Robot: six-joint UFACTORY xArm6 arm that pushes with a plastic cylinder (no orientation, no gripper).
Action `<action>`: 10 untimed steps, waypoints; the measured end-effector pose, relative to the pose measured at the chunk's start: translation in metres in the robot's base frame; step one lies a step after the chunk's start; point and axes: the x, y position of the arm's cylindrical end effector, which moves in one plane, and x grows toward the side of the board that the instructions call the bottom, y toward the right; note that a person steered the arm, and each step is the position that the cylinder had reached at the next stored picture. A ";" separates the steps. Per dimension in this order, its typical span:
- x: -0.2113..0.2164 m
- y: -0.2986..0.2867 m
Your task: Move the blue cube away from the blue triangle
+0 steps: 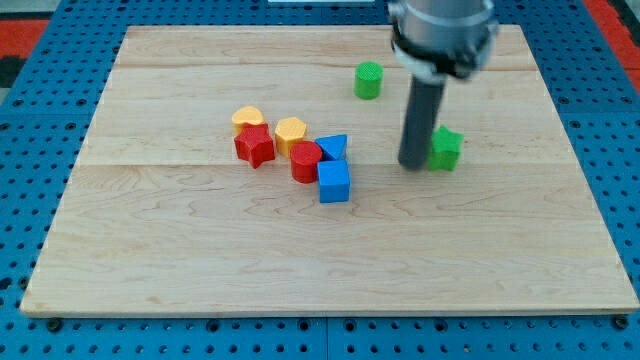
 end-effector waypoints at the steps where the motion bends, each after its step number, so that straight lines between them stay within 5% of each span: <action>1: 0.077 -0.008; 2: 0.099 -0.075; 5: 0.021 -0.124; 10: -0.029 -0.073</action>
